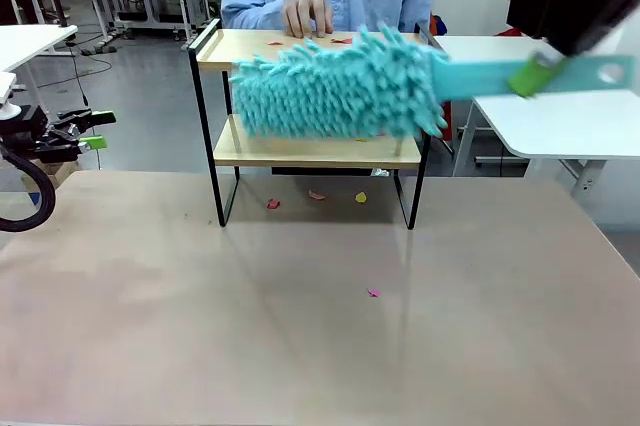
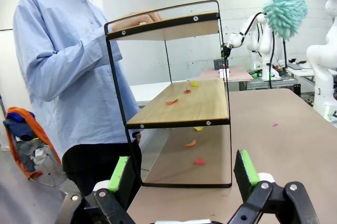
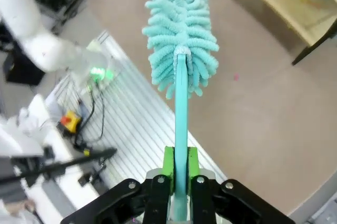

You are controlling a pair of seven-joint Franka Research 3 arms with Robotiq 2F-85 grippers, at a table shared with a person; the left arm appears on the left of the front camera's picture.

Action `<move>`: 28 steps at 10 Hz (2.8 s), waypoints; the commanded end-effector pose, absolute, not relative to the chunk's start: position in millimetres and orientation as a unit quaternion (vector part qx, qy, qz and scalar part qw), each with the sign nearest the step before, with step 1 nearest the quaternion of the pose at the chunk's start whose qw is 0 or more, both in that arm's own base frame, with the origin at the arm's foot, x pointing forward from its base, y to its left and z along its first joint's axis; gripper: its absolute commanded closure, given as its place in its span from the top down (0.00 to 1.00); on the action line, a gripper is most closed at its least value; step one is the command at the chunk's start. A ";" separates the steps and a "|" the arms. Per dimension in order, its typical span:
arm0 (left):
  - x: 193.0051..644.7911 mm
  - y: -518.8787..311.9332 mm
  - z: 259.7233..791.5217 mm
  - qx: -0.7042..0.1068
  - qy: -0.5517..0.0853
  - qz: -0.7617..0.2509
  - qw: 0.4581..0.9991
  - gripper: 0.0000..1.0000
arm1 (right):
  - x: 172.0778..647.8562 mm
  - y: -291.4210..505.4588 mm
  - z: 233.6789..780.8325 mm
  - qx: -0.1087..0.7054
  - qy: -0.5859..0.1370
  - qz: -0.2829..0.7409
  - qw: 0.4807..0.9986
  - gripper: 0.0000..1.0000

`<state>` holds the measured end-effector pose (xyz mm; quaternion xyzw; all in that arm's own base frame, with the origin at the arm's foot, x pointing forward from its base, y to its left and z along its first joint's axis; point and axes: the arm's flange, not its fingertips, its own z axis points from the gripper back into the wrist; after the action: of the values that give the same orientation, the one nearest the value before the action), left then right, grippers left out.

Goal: Clean the shelf.
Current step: Clean the specific section of the Shelf indicated by the human with the Duster.

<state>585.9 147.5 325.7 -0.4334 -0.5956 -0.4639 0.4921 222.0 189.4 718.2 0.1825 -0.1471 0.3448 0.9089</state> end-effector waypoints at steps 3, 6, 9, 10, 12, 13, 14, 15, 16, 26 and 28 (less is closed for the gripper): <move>584.0 147.0 328.1 -0.432 -0.594 -0.470 0.490 1.00 | 258.4 304.3 742.5 0.153 -0.244 0.203 0.936 0.13; 584.0 147.0 328.1 -0.432 -0.594 -0.470 0.490 1.00 | 273.4 378.5 746.2 0.133 -0.276 0.131 0.943 0.13; 584.0 147.0 328.1 -0.432 -0.594 -0.470 0.490 1.00 | 294.6 444.7 739.4 0.130 -0.305 0.066 0.941 0.13; 584.0 147.0 328.1 -0.432 -0.594 -0.470 0.490 1.00 | 302.9 460.4 737.9 0.135 -0.311 0.022 0.941 0.13; 584.0 147.0 328.1 -0.432 -0.594 -0.470 0.490 1.00 | 315.5 486.0 730.8 0.127 -0.310 0.007 0.942 0.13; 584.0 147.0 328.1 -0.432 -0.594 -0.470 0.490 1.00 | 323.8 499.4 724.5 0.120 -0.311 -0.002 0.943 0.13; 584.0 147.0 328.1 -0.432 -0.594 -0.470 0.490 1.00 | 329.0 507.3 719.2 0.118 -0.299 -0.003 0.947 0.13; 584.0 147.0 328.1 -0.432 -0.594 -0.470 0.490 1.00 | 331.9 512.4 718.5 0.108 -0.313 -0.009 0.943 0.13; 584.0 147.0 328.1 -0.432 -0.594 -0.470 0.490 1.00 | 336.1 517.2 719.2 0.101 -0.311 -0.024 0.945 0.13; 584.0 147.0 328.1 -0.432 -0.594 -0.470 0.490 1.00 | 341.4 511.0 682.8 0.097 -0.273 -0.006 0.957 0.13; 584.0 147.0 328.1 -0.432 -0.594 -0.470 0.490 1.00 | 343.6 507.1 670.0 0.083 -0.263 -0.007 0.961 0.13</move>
<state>586.3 147.8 324.8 -0.4336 -0.5954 -0.4637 0.4924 346.1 513.1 676.4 0.0831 -0.2663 -0.0053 0.9603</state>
